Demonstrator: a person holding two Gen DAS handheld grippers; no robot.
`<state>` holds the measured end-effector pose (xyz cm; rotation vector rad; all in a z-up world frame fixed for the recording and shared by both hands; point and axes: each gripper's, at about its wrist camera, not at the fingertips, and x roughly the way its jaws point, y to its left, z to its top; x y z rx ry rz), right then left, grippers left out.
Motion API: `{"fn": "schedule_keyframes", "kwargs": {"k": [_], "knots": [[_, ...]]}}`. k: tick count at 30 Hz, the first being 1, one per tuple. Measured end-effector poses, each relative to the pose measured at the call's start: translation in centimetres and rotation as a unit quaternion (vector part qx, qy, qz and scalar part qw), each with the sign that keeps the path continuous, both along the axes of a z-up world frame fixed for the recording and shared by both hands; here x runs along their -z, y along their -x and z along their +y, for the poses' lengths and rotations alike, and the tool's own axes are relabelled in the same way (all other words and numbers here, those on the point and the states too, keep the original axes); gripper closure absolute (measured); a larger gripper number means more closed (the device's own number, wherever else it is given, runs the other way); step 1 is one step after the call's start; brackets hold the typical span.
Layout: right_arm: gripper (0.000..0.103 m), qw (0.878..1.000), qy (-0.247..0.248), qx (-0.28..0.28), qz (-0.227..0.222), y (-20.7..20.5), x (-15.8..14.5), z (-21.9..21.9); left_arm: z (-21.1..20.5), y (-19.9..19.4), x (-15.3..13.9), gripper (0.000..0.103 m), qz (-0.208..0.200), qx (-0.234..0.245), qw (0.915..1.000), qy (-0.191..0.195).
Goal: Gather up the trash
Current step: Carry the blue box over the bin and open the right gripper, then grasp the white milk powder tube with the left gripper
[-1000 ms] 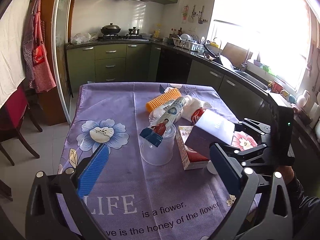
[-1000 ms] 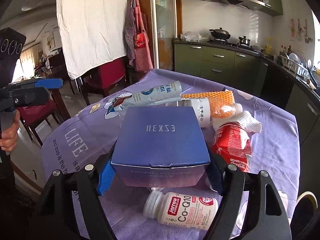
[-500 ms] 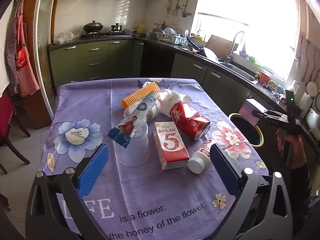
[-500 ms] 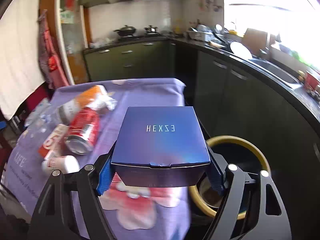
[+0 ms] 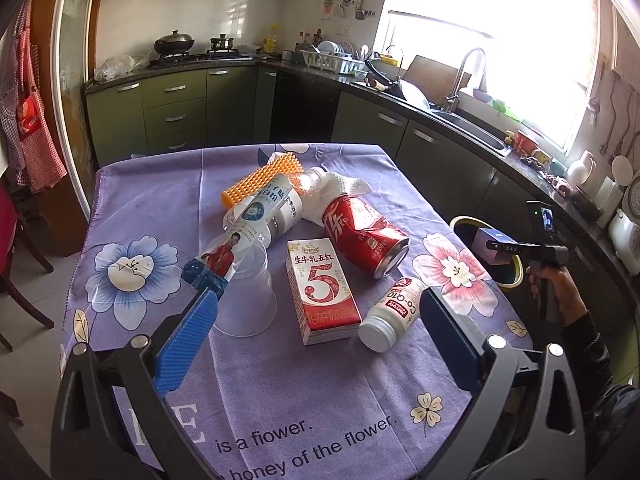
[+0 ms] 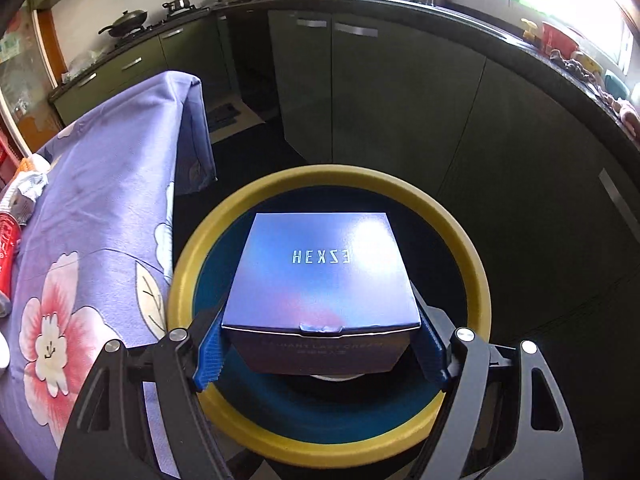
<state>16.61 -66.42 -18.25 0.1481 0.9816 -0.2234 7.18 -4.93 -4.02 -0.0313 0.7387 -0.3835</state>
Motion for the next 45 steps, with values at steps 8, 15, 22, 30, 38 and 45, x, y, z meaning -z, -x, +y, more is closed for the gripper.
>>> {"fn": "schedule_keyframes", "kwargs": {"k": [8, 15, 22, 30, 38, 45], "knots": [[0.026, 1.000, -0.007, 0.009, 0.024, -1.3, 1.9, -0.8, -0.8, -0.4, 0.5, 0.007, 0.009, 0.009, 0.9999, -0.005], [0.021, 1.000, -0.012, 0.015, 0.001, -0.7, 0.4, 0.0, -0.9, -1.1, 1.1, 0.007, 0.019, 0.011, 0.9997, -0.009], [0.020, 0.999, -0.012, -0.009, -0.036, 2.7, -2.3, 3.2, -0.4, -1.9, 1.4, 0.007, 0.024, 0.014, 0.9995, -0.015], [0.020, 0.998, -0.014, -0.039, -0.057, 4.8, -4.0, 7.4, -0.4, -4.5, -0.4, 0.007, 0.001, 0.032, 0.9970, -0.070], [0.020, 0.997, -0.012, -0.058, -0.056, 4.6, -4.1, 10.4, 0.3, -10.1, 0.8, 0.007, 0.059, 0.077, 0.9932, -0.064], [0.020, 0.997, -0.017, -0.057, -0.056, 4.2, -3.7, 10.6, -0.2, -12.7, 2.3, 0.024, 0.104, 0.107, 0.9852, -0.085]]}}
